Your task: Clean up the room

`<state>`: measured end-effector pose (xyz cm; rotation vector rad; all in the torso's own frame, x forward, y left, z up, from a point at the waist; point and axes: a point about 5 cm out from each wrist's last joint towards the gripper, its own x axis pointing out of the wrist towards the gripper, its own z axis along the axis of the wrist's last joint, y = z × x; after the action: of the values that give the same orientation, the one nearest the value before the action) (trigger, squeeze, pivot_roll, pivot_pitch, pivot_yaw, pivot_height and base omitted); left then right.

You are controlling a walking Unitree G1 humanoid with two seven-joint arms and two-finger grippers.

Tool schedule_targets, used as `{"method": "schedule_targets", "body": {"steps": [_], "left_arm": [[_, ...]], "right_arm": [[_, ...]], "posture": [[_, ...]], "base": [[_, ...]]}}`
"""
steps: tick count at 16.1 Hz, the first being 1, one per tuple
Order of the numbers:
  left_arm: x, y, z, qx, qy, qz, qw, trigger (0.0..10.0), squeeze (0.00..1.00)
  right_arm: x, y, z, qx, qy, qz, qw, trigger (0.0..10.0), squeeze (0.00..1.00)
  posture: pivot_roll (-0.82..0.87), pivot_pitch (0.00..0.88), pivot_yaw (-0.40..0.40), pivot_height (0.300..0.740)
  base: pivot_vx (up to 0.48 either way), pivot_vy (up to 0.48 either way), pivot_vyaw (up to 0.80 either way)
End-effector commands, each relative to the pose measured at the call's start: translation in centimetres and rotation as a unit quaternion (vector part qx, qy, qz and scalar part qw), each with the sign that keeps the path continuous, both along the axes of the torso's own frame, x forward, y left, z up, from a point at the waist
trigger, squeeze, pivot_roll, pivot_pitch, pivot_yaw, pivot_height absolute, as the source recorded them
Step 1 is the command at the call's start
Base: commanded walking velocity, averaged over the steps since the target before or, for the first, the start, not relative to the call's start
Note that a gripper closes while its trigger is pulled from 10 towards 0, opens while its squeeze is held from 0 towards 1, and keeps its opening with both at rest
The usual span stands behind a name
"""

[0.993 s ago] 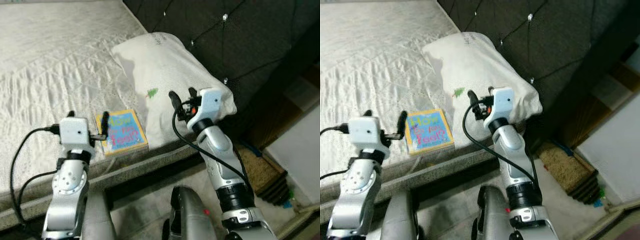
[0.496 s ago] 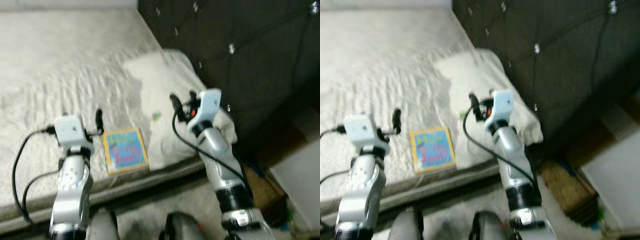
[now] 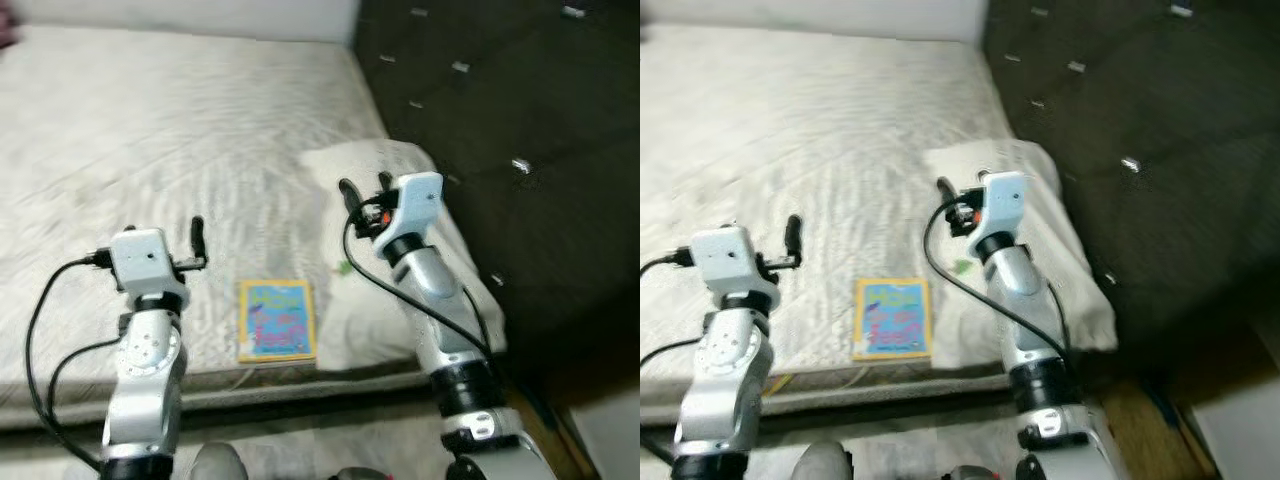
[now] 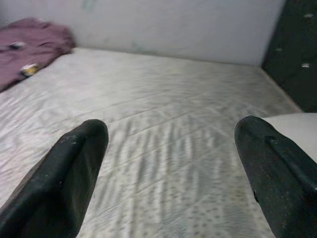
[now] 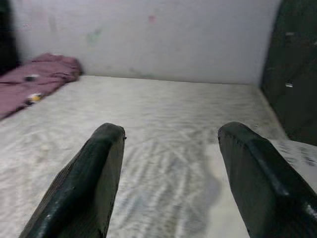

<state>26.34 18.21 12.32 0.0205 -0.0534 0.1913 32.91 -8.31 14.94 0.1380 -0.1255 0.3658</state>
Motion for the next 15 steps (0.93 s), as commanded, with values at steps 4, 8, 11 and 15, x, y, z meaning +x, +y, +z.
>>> {"method": "schedule_targets", "body": {"steps": [4,8,11,15], "left_arm": [[-0.3,-0.9,-0.4,-0.024,0.015,-0.026,0.999,10.0,0.0],[-0.2,-1.0,-0.2,-0.035,0.007,-0.047,0.998,10.0,0.0],[-0.1,-1.1,0.0,-0.038,0.005,-0.053,0.998,10.0,0.0],[0.0,-1.1,-0.1,-0.059,0.008,-0.051,0.997,10.0,0.0]], "right_arm": [[-0.5,-2.0,-1.2,-0.006,0.021,-0.04,0.999,10.0,0.0],[-0.4,-2.3,-1.2,-0.016,0.019,-0.043,0.999,10.0,0.0],[-0.4,-2.4,-1.3,-0.02,0.024,-0.045,0.999,10.0,0.0],[-0.3,-2.3,-1.2,-0.023,0.021,-0.04,0.999,10.0,0.0]], "posture": [[0.0,0.0,-0.091,0.74],[0.0,0.0,-0.094,0.74],[-0.01,0.0,-0.093,0.74],[-0.01,0.0,-0.094,0.74]], "base": [[0.0,0.24,0.0],[0.0,0.48,0.0],[0.0,0.48,-0.23],[0.0,0.48,-0.2]]}}
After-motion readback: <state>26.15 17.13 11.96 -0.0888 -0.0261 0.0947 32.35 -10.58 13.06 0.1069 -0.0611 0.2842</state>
